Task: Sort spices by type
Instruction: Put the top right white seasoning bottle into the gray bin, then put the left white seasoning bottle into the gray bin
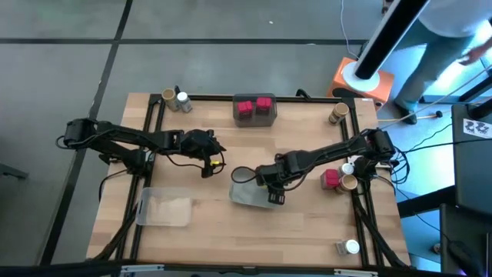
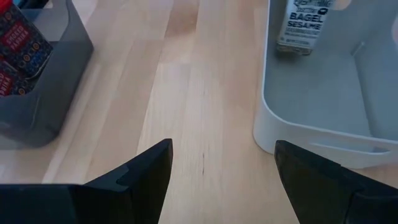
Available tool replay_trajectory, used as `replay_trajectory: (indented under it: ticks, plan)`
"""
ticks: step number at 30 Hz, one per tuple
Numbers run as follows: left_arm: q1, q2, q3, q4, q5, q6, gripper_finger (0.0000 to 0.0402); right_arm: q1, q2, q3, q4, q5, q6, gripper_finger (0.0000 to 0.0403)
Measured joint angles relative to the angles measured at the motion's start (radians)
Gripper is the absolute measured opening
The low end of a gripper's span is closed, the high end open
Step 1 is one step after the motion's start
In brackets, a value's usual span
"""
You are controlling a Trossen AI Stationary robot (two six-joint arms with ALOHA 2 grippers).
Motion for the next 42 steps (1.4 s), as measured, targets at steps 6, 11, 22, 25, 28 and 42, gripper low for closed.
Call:
replay_trajectory:
  ticks: [6,11,22,25,28,42]
  plan:
    - [0.0,0.0,0.0,0.005,0.0,0.0,0.0266,0.0,0.0,-0.04,0.034,0.0,0.009,0.0207]
    - [0.0,0.0,0.0,0.004,0.0,-0.013,0.0266,0.0,0.0,-0.055,0.045,0.001,0.011,0.0207]
    - [0.0,0.0,0.0,0.003,0.0,-0.017,0.0266,0.0,-0.001,-0.057,0.071,0.001,0.038,0.0248]
    - [0.0,0.0,0.0,0.003,0.0,-0.017,0.0266,0.0,-0.002,-0.057,0.071,0.001,0.042,0.0281]
    - [0.0,0.0,0.0,0.003,0.0,-0.016,0.0266,0.0,-0.002,-0.046,0.051,0.001,0.041,0.031]
    - [0.0,0.0,0.0,0.003,0.0,-0.008,0.0266,0.0,-0.039,0.177,-0.149,0.029,-0.071,0.0337]
